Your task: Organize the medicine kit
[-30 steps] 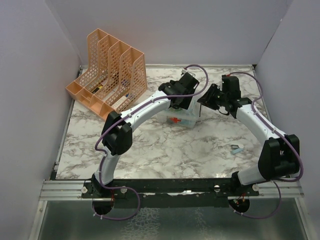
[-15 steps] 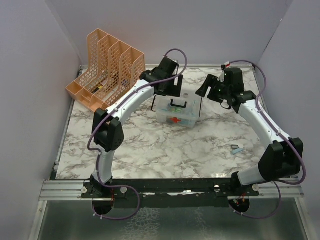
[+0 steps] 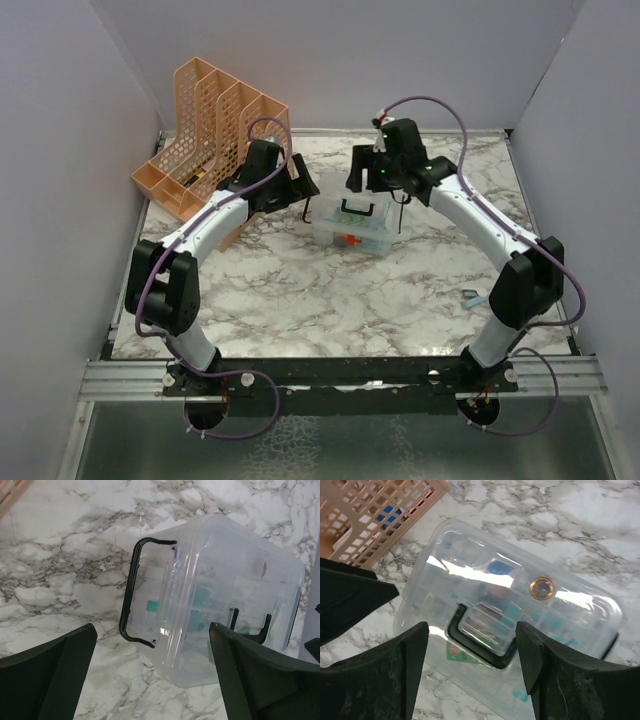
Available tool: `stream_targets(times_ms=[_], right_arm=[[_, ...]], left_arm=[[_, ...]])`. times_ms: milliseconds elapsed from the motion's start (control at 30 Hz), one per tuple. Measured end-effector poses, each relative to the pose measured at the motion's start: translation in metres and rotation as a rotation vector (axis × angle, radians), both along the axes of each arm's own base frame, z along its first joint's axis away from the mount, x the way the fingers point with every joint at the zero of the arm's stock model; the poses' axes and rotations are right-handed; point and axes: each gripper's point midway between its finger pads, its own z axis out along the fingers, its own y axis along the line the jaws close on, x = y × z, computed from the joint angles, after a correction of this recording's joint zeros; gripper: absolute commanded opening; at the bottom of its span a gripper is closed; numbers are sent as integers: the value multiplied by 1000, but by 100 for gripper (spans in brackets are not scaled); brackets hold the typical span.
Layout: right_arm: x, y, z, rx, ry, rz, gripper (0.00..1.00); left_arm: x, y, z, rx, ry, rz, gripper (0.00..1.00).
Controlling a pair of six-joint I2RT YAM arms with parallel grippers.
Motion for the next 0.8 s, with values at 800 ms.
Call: stream_targets(times_ms=[800], right_arm=[[-6, 60, -59, -324, 31, 124, 55]], left_arm=[[1, -12, -43, -532, 199, 203, 99]])
